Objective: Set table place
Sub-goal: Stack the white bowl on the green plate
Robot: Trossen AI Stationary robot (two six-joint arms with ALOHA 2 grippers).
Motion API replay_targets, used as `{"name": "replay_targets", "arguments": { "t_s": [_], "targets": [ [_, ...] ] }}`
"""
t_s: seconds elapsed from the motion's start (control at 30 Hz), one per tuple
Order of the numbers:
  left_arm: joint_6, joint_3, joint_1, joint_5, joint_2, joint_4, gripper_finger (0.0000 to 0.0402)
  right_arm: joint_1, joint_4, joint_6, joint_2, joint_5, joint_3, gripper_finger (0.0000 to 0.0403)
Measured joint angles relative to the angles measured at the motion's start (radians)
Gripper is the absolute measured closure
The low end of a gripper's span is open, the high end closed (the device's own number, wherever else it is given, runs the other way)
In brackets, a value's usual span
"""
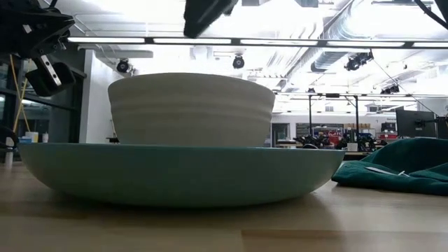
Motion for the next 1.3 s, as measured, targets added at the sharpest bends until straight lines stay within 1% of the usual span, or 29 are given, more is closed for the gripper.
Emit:
{"name": "replay_targets", "arguments": {
  "t_s": [0.17, 0.27, 0.33, 0.53, 0.63, 0.73, 0.97, 1.17, 1.23, 1.3],
  "targets": [
    [0.0, 0.0, 0.0, 0.0, 0.0, 0.0, 0.0401, -0.028, -0.037, 0.023, -0.053, 0.161, 0.0, 0.0279],
    [0.0, 0.0, 0.0, 0.0, 0.0, -0.001, 0.0401, -0.063, -0.061, 0.081, -0.079, 0.224, 0.0, 0.0279],
    [0.0, 0.0, 0.0, 0.0, 0.0, -0.001, 0.0401, -0.09, -0.061, 0.126, -0.097, 0.243, 0.0, 0.0279],
    [0.001, 0.0, 0.0, -0.007, 0.0, -0.002, 0.0401, -0.171, -0.056, 0.327, -0.112, 0.238, 0.002, 0.0279],
    [0.001, 0.0, 0.0, -0.008, 0.0, -0.003, 0.0401, -0.204, -0.058, 0.383, -0.115, 0.238, 0.001, 0.0279],
    [0.001, 0.0, 0.0, -0.009, 0.0, -0.003, 0.0401, -0.232, -0.058, 0.401, -0.116, 0.236, 0.001, 0.0279],
    [0.001, 0.0, 0.0, -0.042, 0.0, -0.001, 0.0401, -0.3, -0.066, 0.399, -0.119, 0.227, 0.001, 0.0279],
    [0.001, 0.0, 0.0, -0.114, 0.0, 0.005, 0.0401, -0.387, -0.09, 0.331, -0.119, 0.117, 0.001, 0.0279],
    [0.001, 0.0, 0.0, -0.129, 0.0, 0.008, 0.0401, -0.425, -0.111, 0.295, -0.119, 0.07, 0.0, 0.0279],
    [0.001, 0.0, 0.0, -0.141, 0.0, 0.01, 0.0401, -0.459, -0.11, 0.264, -0.12, 0.045, -0.014, 0.0279]
  ]
}}
